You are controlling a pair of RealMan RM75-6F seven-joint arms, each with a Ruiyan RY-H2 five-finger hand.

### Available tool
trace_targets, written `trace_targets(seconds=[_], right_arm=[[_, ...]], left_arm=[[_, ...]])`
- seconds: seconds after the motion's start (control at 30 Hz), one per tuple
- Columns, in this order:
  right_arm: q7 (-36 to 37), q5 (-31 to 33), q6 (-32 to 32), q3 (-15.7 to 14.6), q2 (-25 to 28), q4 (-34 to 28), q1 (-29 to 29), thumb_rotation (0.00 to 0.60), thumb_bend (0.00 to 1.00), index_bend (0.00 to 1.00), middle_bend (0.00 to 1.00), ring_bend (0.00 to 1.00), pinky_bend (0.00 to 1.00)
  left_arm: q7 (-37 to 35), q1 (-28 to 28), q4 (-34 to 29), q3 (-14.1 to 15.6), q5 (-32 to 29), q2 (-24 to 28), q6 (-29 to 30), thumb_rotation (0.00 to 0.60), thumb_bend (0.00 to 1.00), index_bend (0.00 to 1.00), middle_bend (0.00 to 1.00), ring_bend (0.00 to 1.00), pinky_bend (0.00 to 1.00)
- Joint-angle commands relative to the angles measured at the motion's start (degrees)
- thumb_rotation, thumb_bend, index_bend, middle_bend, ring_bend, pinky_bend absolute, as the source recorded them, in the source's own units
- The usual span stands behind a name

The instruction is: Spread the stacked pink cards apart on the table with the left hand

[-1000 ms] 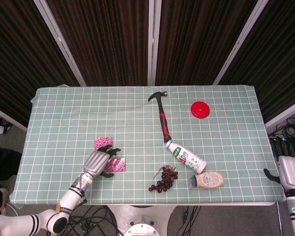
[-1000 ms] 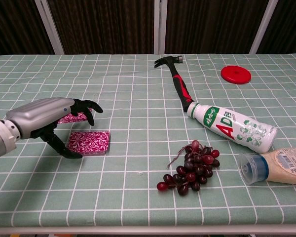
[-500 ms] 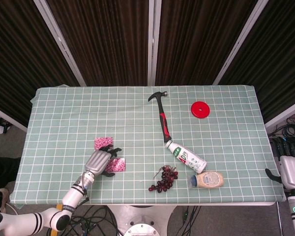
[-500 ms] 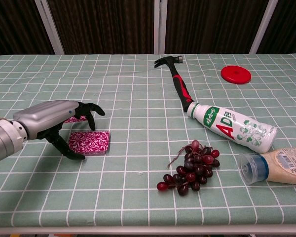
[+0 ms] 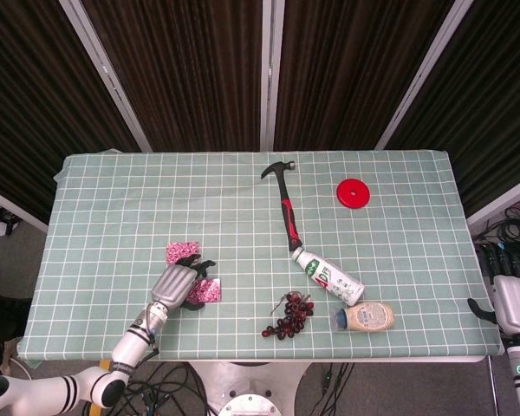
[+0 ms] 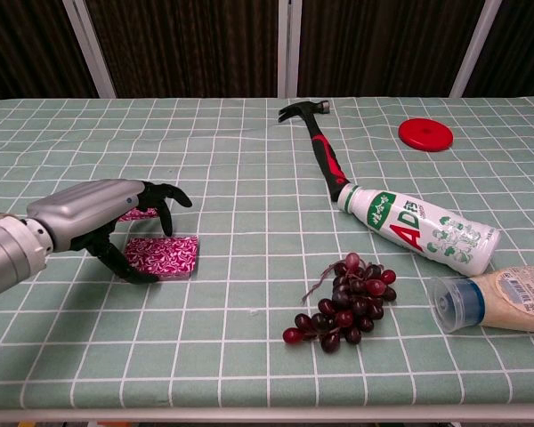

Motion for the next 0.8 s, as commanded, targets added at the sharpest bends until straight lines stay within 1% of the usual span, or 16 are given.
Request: trace_targets(seconds=[0.03, 0.57, 0.8], right_arm=[[0.1, 0.0, 0.0, 0.0, 0.0, 0.0, 0.0, 0.600, 0.16, 0.00, 0.00, 0.00, 0.00], [0.5, 0.2, -0.3, 0.0, 0.1, 0.3, 0.0, 0.600, 0.16, 0.00, 0.00, 0.00, 0.00], [0.4, 0.3, -0.3, 0.0, 0.2, 0.2, 0.0, 0.600, 0.16, 0.00, 0.00, 0.00, 0.00]], left_arm=[[0.0, 0.0, 0.1, 0.0, -0.1, -0.1, -0.1, 0.600, 0.15, 0.20, 0.37, 0.11, 0.21], [0.1, 0.0, 0.5, -0.2, -0.2, -0.3, -0.4, 0.600, 0.16, 0.20, 0.38, 0.11, 0.21], [0.2, 0.1, 0.5, -0.2, -0.2, -0.3, -0.3, 0.600, 0.20, 0.22, 0.39, 0.11, 0.21]])
